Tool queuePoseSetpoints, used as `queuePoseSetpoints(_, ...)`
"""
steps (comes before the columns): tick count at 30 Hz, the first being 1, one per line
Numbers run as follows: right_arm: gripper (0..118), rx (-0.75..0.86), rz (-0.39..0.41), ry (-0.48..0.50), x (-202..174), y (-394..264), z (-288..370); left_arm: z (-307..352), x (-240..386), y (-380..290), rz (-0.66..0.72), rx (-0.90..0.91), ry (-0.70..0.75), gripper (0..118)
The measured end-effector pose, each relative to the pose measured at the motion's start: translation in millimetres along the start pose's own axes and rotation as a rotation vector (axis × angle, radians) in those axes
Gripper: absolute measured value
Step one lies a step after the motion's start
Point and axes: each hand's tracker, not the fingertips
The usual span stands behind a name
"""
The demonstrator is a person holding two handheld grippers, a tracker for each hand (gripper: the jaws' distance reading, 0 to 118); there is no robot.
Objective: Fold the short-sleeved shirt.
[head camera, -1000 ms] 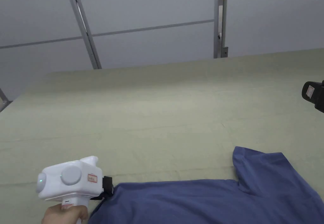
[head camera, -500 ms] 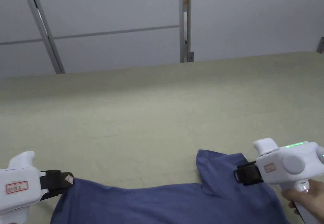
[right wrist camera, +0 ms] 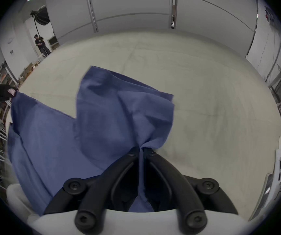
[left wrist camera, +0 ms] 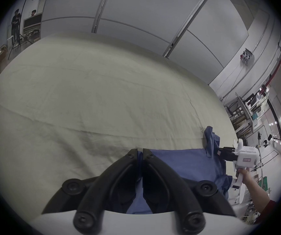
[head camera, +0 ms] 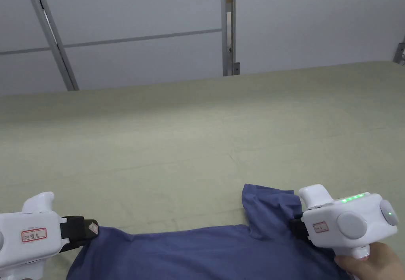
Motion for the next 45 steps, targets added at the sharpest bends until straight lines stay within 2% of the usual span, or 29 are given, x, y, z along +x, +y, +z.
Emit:
queuePoseSetpoints(2,6,0.038,-0.036,0.001,5.6,2.4,5.0,2.6,-0.4,0.9,-0.004,0.008,0.001,4)
queuePoseSetpoints(4,6,0.129,-0.008,-0.026,-0.3,1.8,29.7,8.2,-1.3,0.1,-0.012,0.012,0.002,4)
queuePoseSetpoints(5,6,0.158,0.002,0.018,-2.9,-2.2,42.3,12.1,-1.8,-0.4,-0.017,0.019,0.001,4)
queuePoseSetpoints(11,6,0.305,-0.062,0.083,-16.2,-37.1,145.4,52.7,-12.7,-17.6,0.019,0.073,-0.038,4)
queuePoseSetpoints(14,6,0.333,-0.047,0.079,-21.3,-70.0,192.4,89.6,-10.8,-46.1,0.030,0.100,-0.048,4)
queuePoseSetpoints(16,6,0.346,-0.020,0.027,-24.4,-95.5,216.6,114.1,-10.2,-68.8,0.014,0.112,-0.039,4)
queuePoseSetpoints(17,6,0.329,-0.023,0.034,-27.1,-106.9,227.1,126.3,-11.1,-81.2,0.002,0.113,-0.023,4)
queuePoseSetpoints(19,6,0.269,-0.084,0.062,-24.9,-136.0,238.6,142.4,-15.8,-105.8,-0.019,0.079,-0.008,4)
queuePoseSetpoints(20,6,0.232,-0.081,0.076,-25.0,-152.0,239.6,147.1,-18.4,-119.6,-0.035,0.039,0.021,4)
queuePoseSetpoints(22,6,0.115,-0.027,0.035,-26.6,-178.2,229.8,148.7,-24.2,-146.7,-0.069,-0.036,0.067,4)
queuePoseSetpoints(24,6,0.009,0.001,0.059,-29.2,-205.2,213.1,136.6,-39.4,-168.2,-0.098,-0.116,0.138,4)
queuePoseSetpoints(26,6,-0.113,0.051,0.050,-31.0,-225.6,192.1,122.9,-51.2,-189.9,-0.071,-0.218,0.127,4)
queuePoseSetpoints(28,6,-0.182,0.138,0.007,-32.2,-238.6,176.2,110.4,-63.3,-205.3,-0.042,-0.287,0.143,4)
queuePoseSetpoints(29,6,-0.177,0.135,-0.022,-25.1,-242.1,169.0,106.6,-68.2,-212.0,-0.031,-0.311,0.132,4)
queuePoseSetpoints(30,7,-0.178,0.102,-0.001,-21.7,-239.4,166.7,104.3,-71.2,-215.2,-0.029,-0.313,0.129,4)
queuePoseSetpoints(31,22,-0.191,0.070,0.014,-19.3,-233.7,166.9,103.8,-73.1,-216.7,-0.026,-0.319,0.125,4)
queuePoseSetpoints(32,59,-0.178,0.052,-0.004,-19.6,-226.6,171.0,107.8,-67.8,-213.8,-0.020,-0.322,0.121,10)
queuePoseSetpoints(33,90,-0.140,0.060,-0.043,-11.8,-222.8,173.2,111.5,-65.2,-211.4,-0.023,-0.313,0.131,30)
queuePoseSetpoints(34,110,-0.086,0.087,-0.057,-8.1,-213.4,181.0,117.6,-62.2,-206.4,-0.053,-0.290,0.174,74)
queuePoseSetpoints(35,118,-0.024,0.085,-0.057,-6.7,-200.7,192.5,124.3,-59.5,-200.1,-0.092,-0.259,0.219,118)
queuePoseSetpoints(36,118,0.045,0.072,-0.051,-5.8,-186.3,205.2,133.8,-56.1,-193.1,-0.111,-0.198,0.230,118)
queuePoseSetpoints(37,118,0.129,0.050,-0.052,-8.9,-165.0,223.8,152.2,-51.9,-173.4,-0.137,-0.080,0.183,118)
queuePoseSetpoints(38,118,0.219,0.027,-0.056,-10.3,-143.3,239.0,167.6,-48.0,-156.9,-0.116,-0.020,0.241,118)
queuePoseSetpoints(40,118,0.433,-0.019,-0.050,-16.3,-98.4,268.2,204.3,-30.7,-123.4,-0.111,0.138,0.251,118)
queuePoseSetpoints(43,118,0.702,-0.053,-0.015,-42.8,-32.0,316.5,269.4,9.2,-73.5,-0.127,0.424,0.255,118)
queuePoseSetpoints(45,118,0.823,-0.048,-0.028,-52.4,1.4,332.0,317.9,42.5,-54.4,-0.165,0.624,0.237,118)
